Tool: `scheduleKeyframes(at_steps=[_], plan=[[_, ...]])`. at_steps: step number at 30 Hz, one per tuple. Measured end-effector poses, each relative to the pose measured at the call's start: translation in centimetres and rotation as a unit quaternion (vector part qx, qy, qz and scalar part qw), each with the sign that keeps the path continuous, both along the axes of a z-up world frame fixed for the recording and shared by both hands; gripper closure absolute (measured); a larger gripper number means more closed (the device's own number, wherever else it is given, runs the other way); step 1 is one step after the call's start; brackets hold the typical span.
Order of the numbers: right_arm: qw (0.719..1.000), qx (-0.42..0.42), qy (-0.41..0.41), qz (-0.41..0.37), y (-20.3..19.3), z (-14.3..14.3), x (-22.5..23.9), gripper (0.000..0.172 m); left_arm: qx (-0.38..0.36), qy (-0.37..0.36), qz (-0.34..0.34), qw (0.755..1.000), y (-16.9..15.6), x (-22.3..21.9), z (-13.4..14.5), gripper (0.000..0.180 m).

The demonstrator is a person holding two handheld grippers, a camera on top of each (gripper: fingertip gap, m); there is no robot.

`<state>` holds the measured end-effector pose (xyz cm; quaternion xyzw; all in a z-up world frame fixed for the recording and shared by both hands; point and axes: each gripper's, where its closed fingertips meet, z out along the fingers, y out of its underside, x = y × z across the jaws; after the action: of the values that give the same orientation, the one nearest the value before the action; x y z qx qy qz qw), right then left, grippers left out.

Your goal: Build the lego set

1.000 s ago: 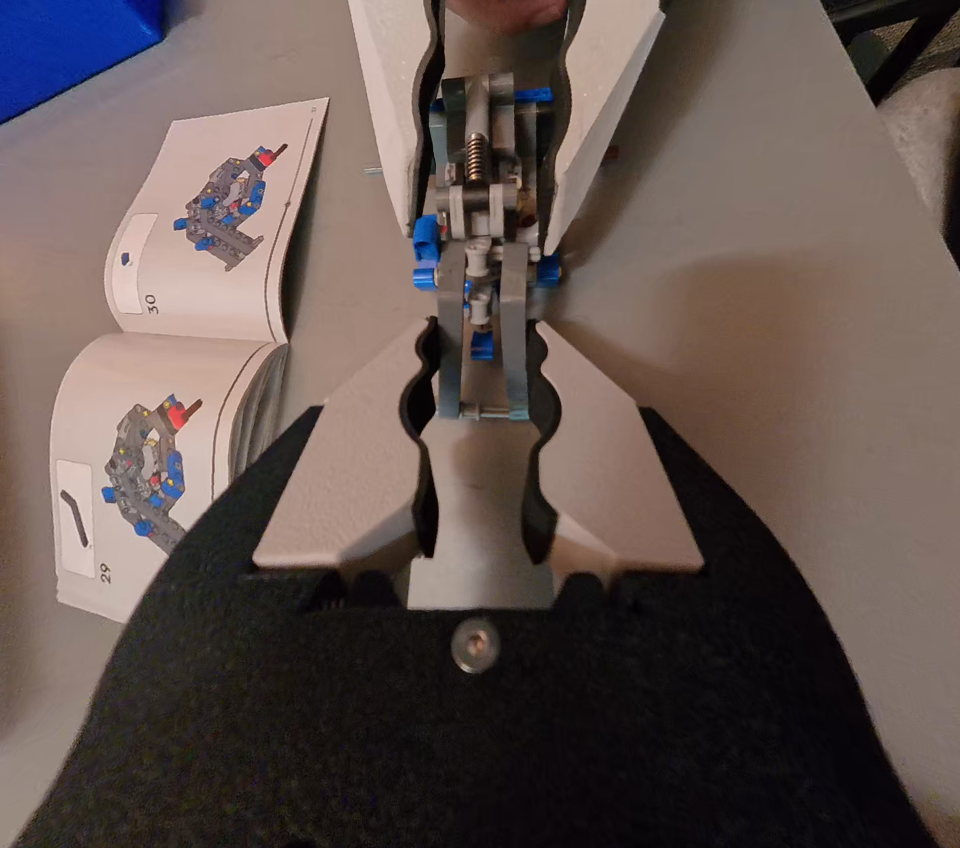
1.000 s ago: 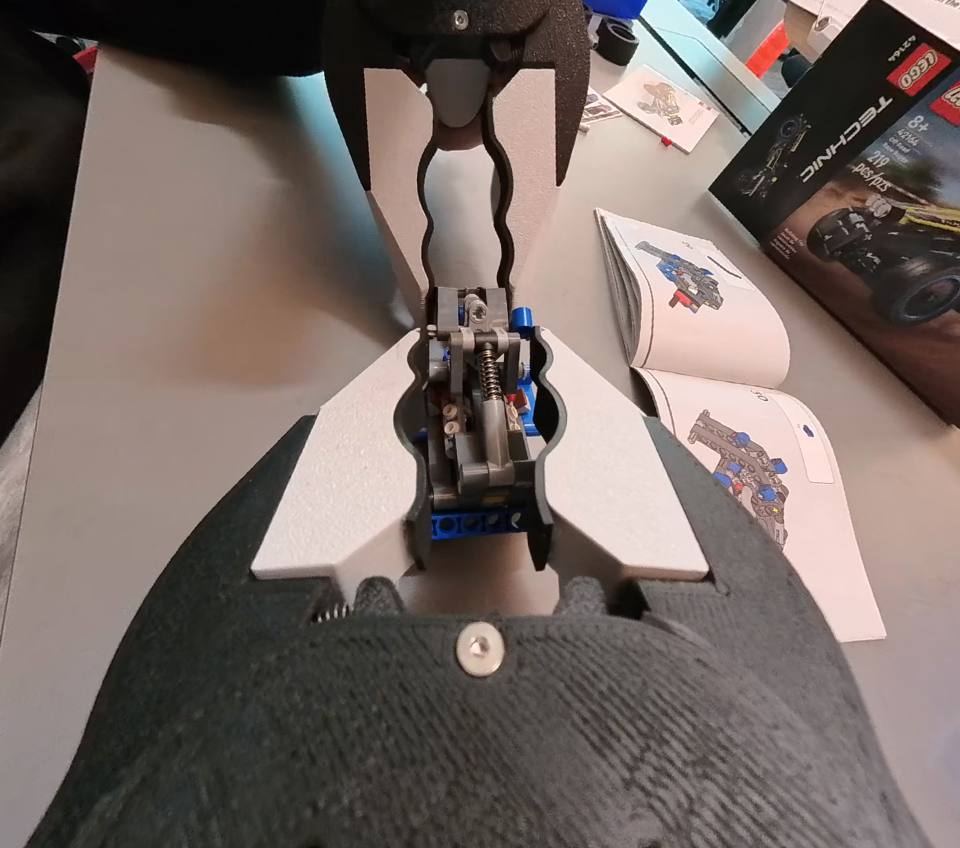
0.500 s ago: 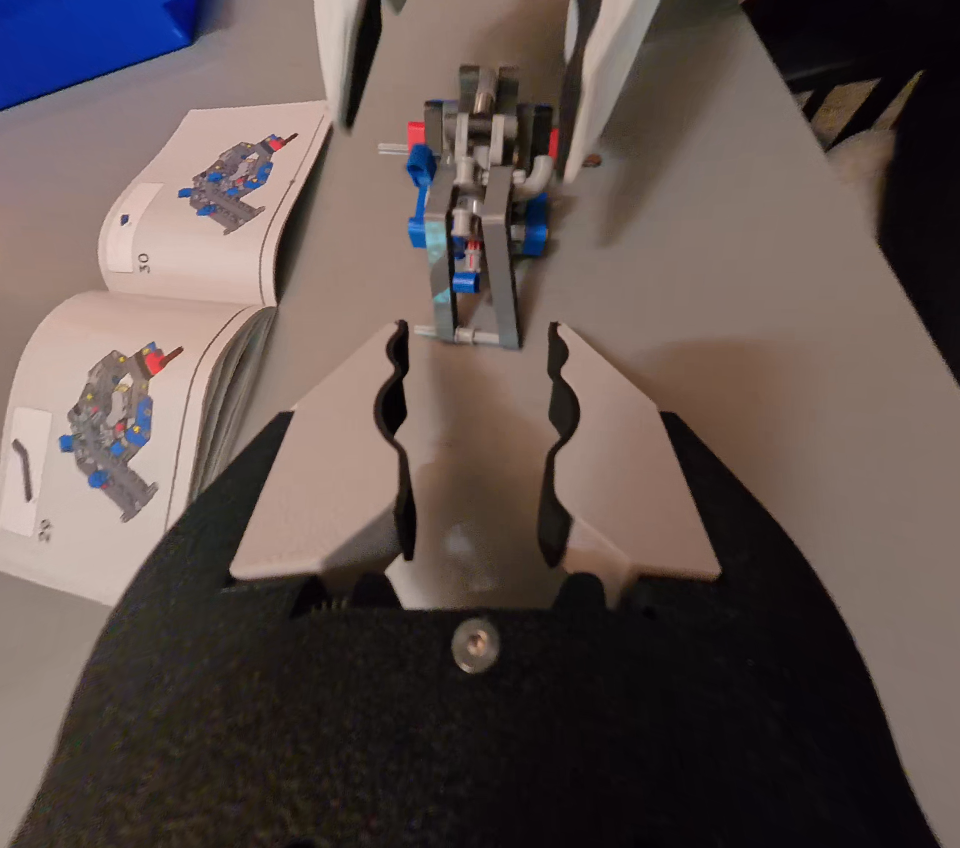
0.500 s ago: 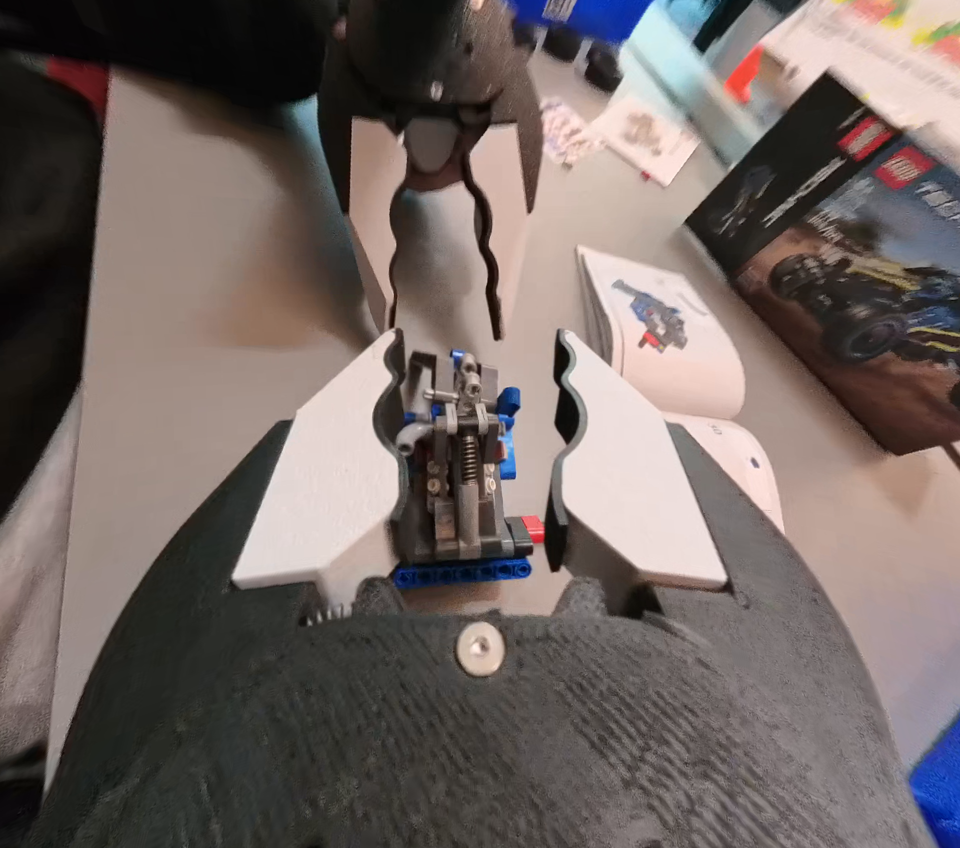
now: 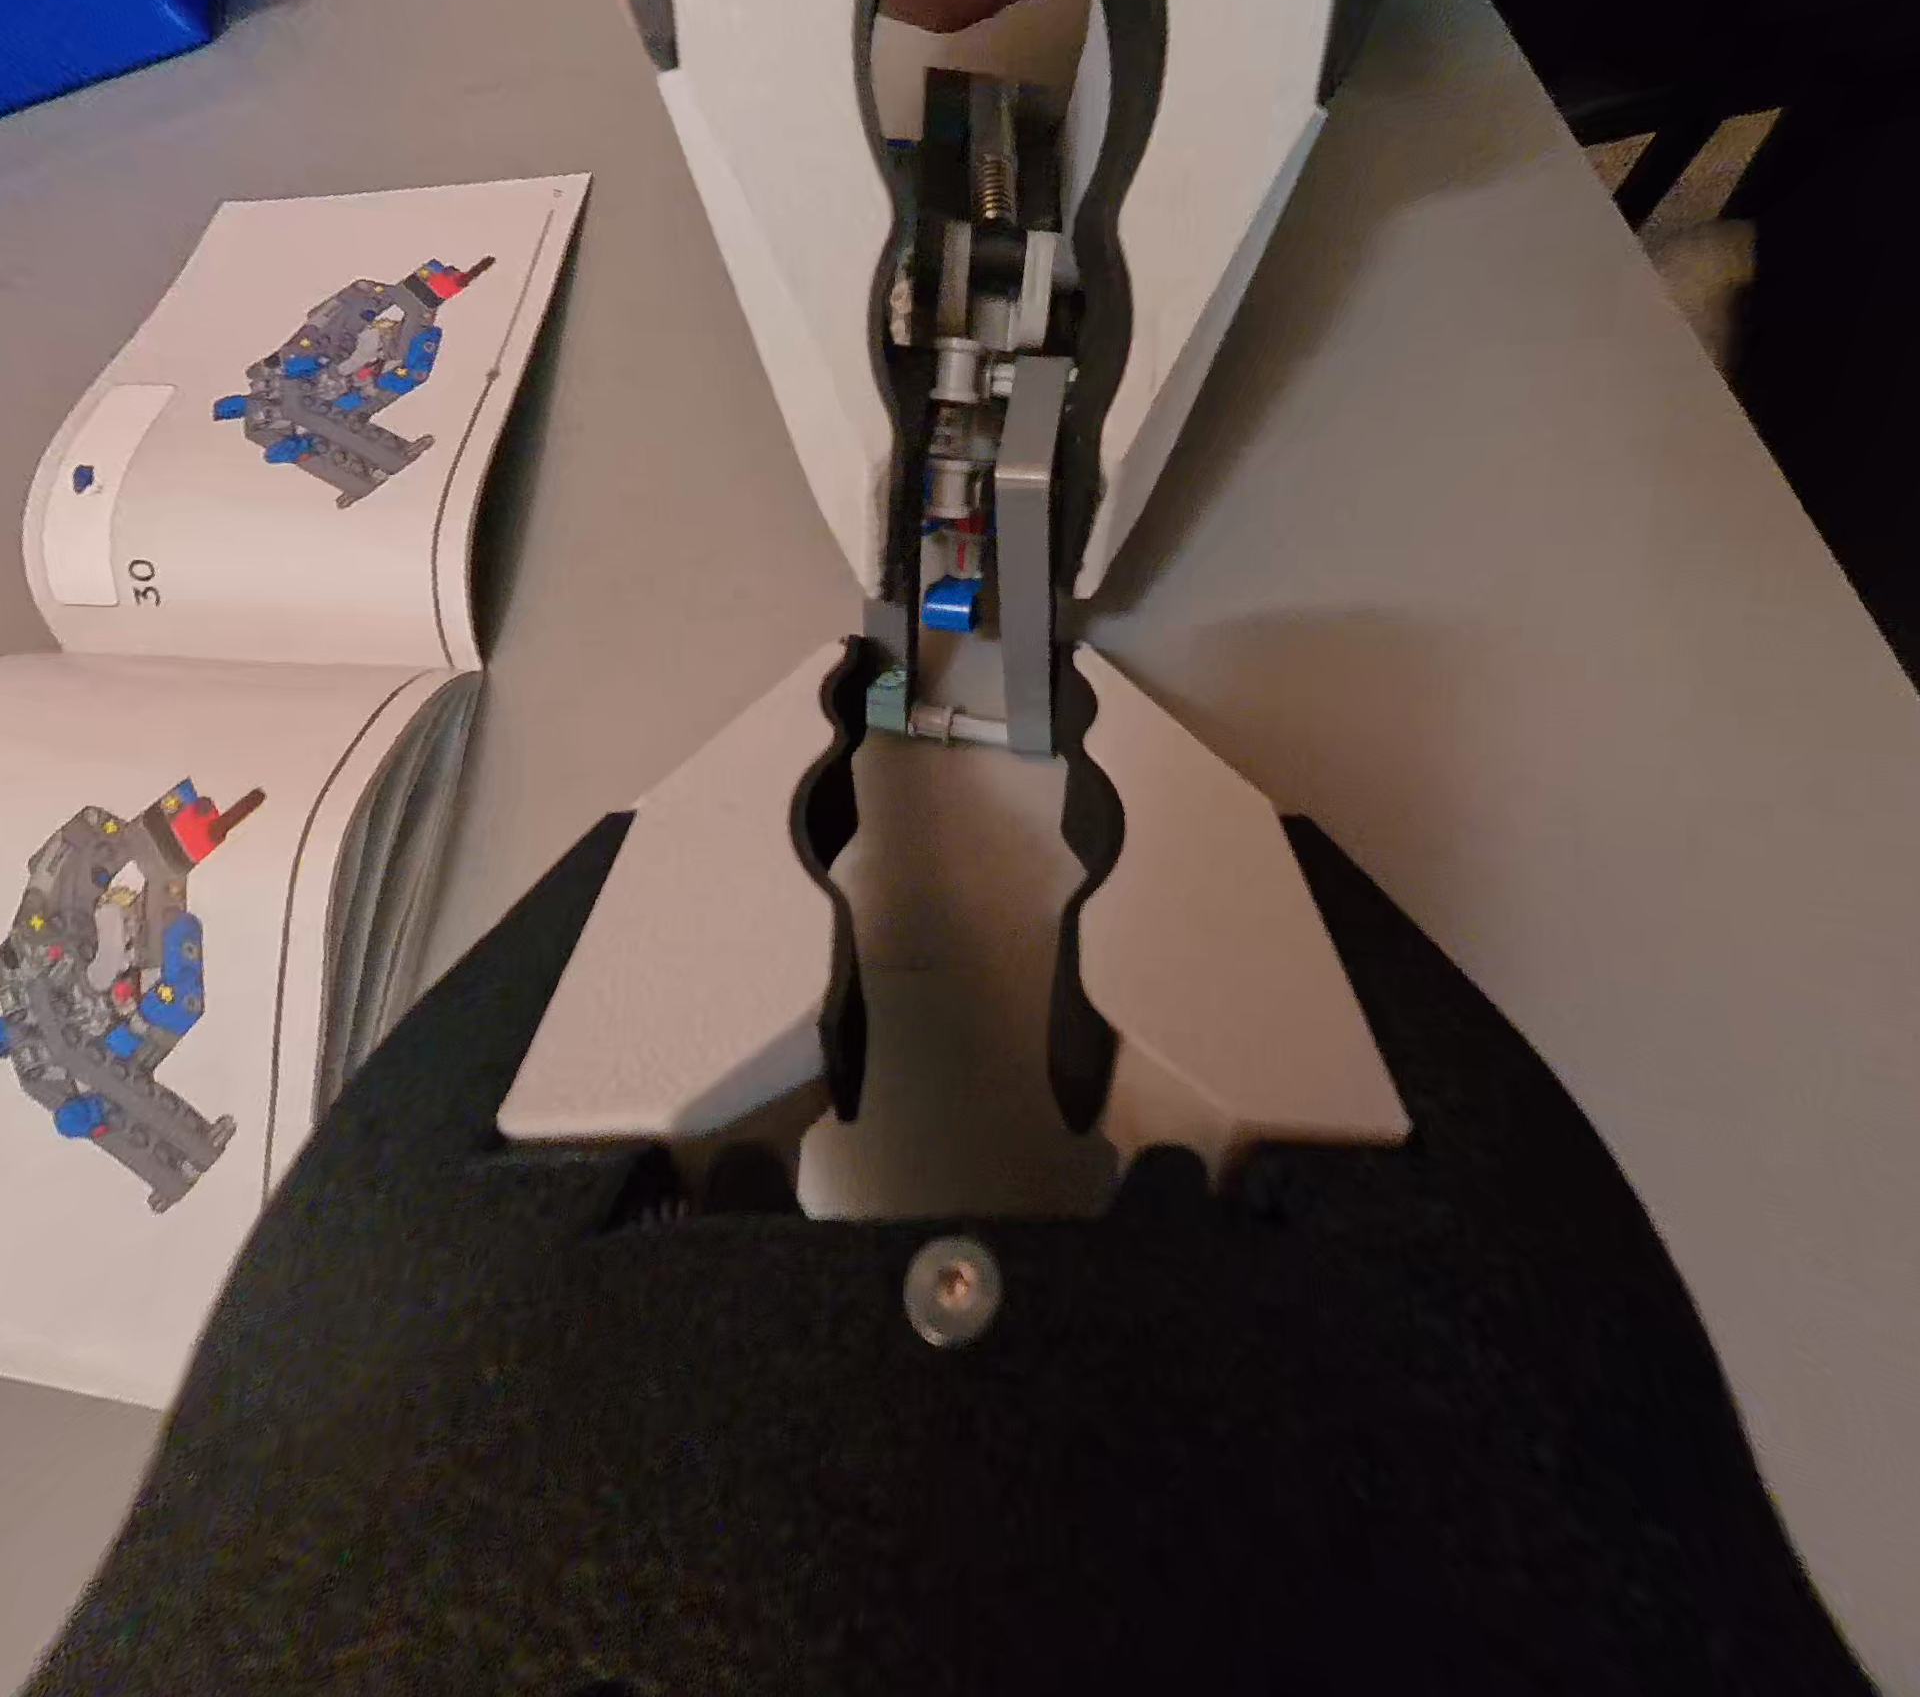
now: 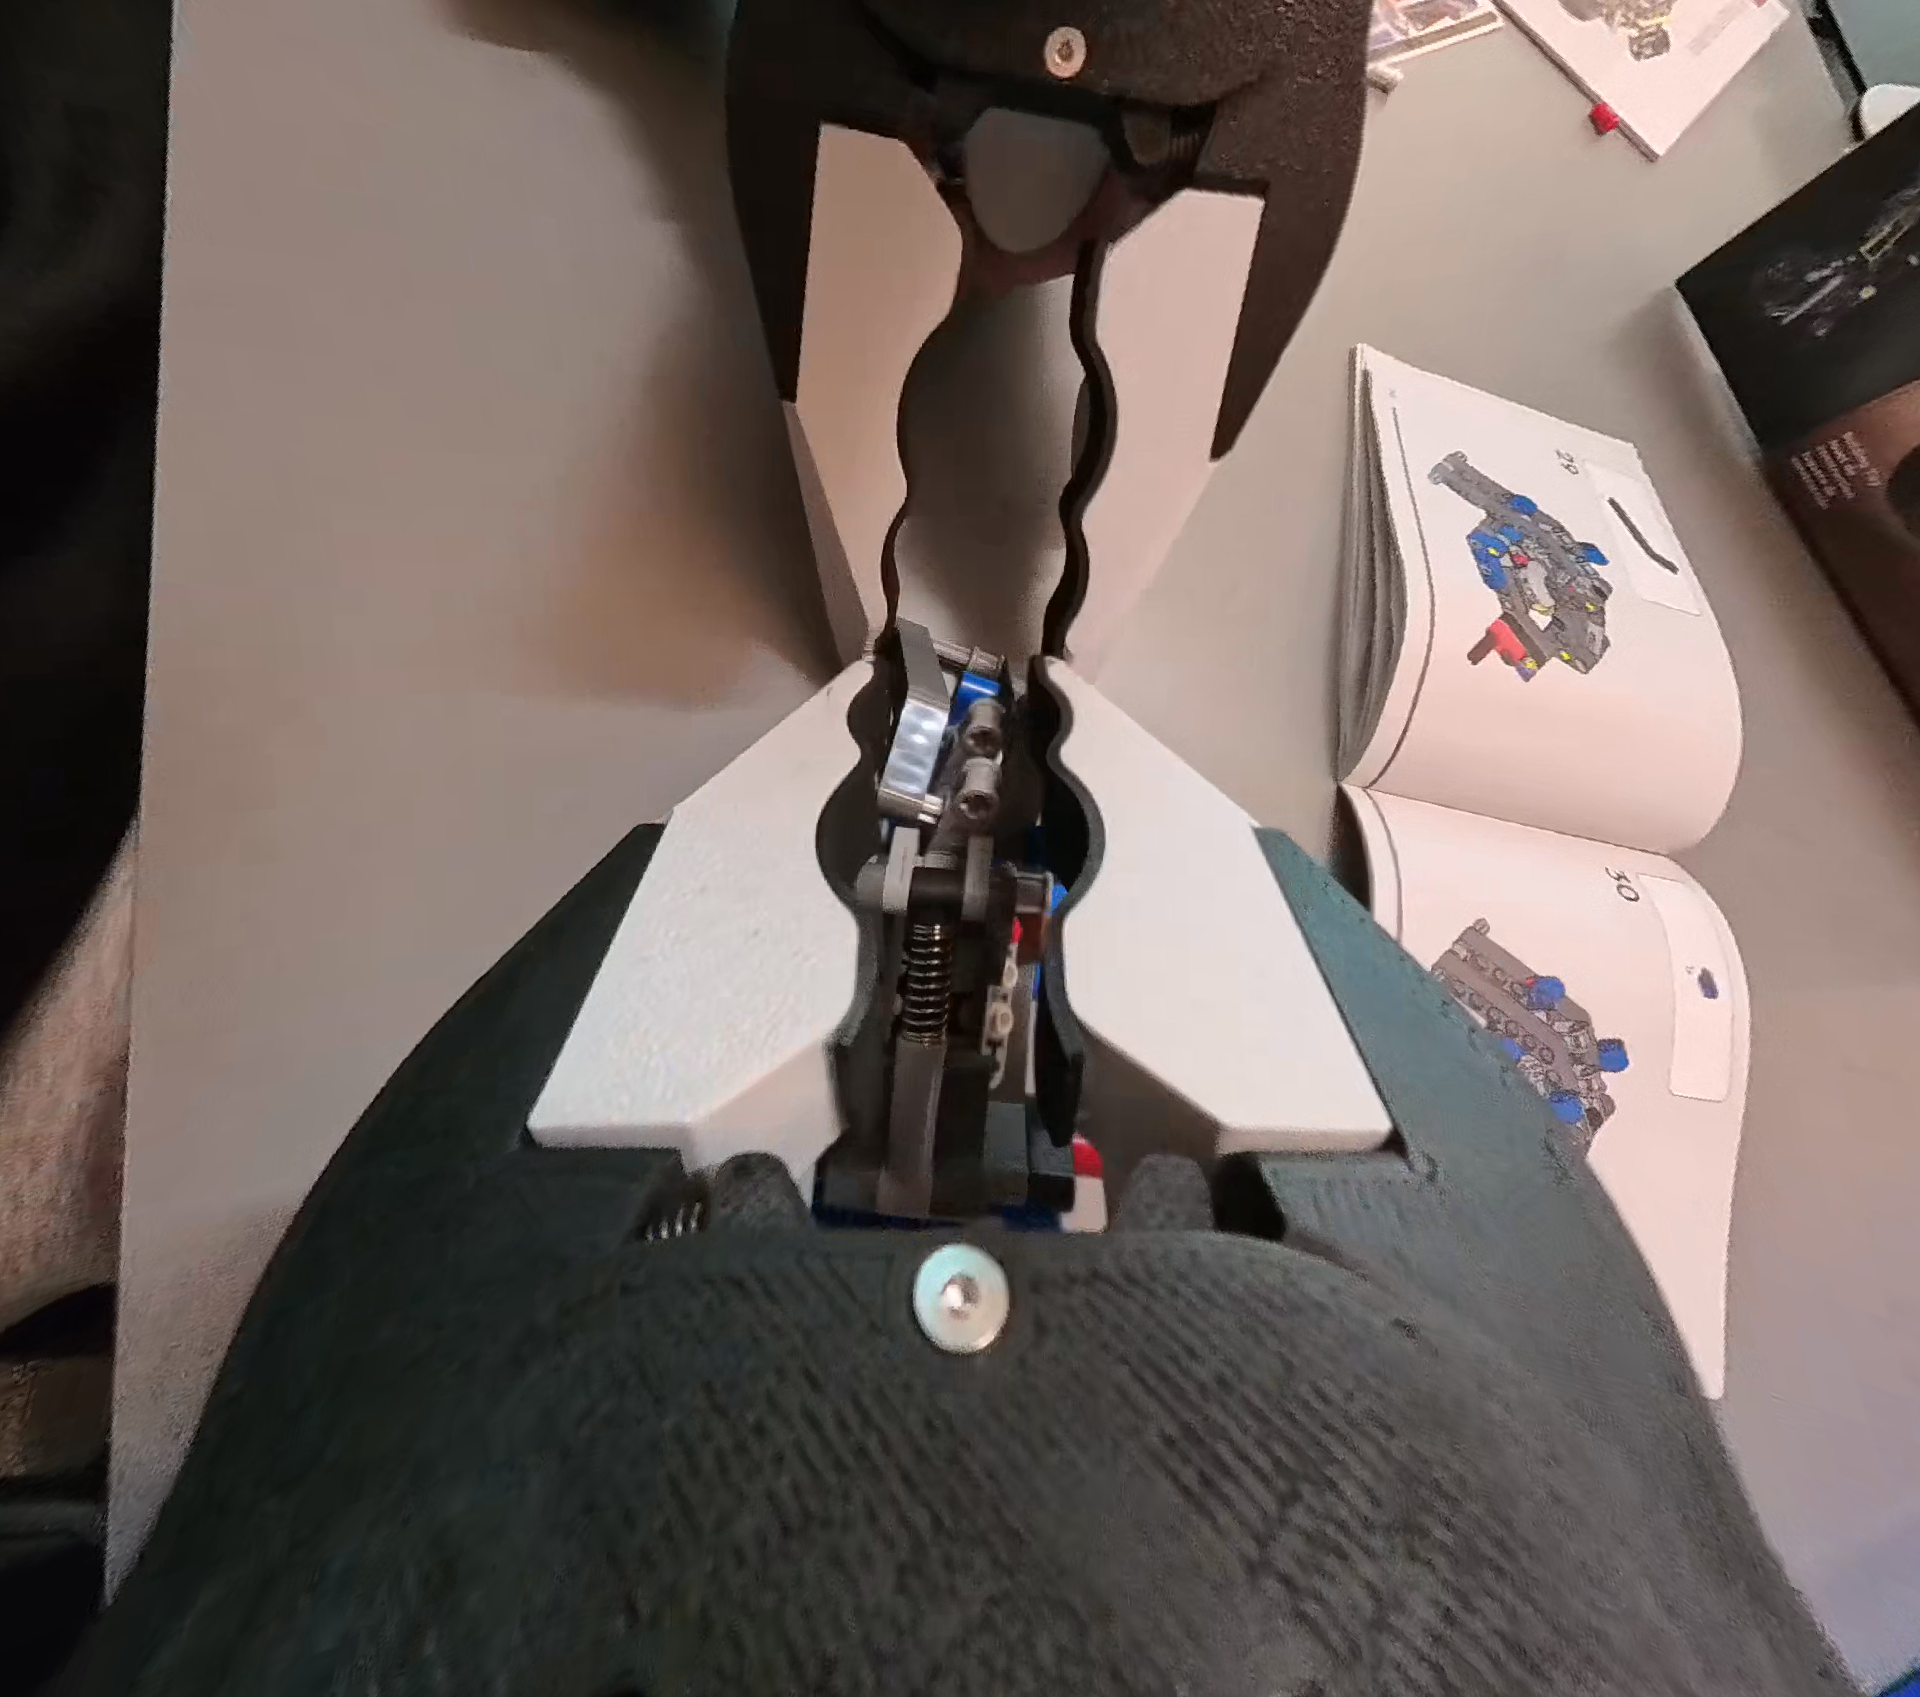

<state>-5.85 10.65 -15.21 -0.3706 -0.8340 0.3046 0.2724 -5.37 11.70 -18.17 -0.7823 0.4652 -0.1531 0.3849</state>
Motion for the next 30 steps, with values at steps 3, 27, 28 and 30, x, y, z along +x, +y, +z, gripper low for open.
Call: scheduleKeyframes(at_steps=[3,27,28,30], plan=[[1.0,-0.004,0.003,-0.003,0.0,0.0,0.1,0.148,-0.007,-0.003,0.002,1.0,0.0,0.0,0.0,0.148],[0.999,-0.043,0.008,-0.007,-0.5,-0.2,1.0,0.142,-0.062,-0.029,-0.023,0.997,-1.4,0.7,-0.3,0.148],[0.999,-0.047,0.01,-0.007,-0.6,-0.1,1.0,0.142,-0.066,-0.032,-0.021,0.997,-1.4,0.8,-0.3,0.149],[0.998,-0.053,0.016,-0.006,-0.6,-0.1,1.1,0.142,-0.068,-0.033,-0.022,0.997,-1.5,0.8,-0.3,0.149]])
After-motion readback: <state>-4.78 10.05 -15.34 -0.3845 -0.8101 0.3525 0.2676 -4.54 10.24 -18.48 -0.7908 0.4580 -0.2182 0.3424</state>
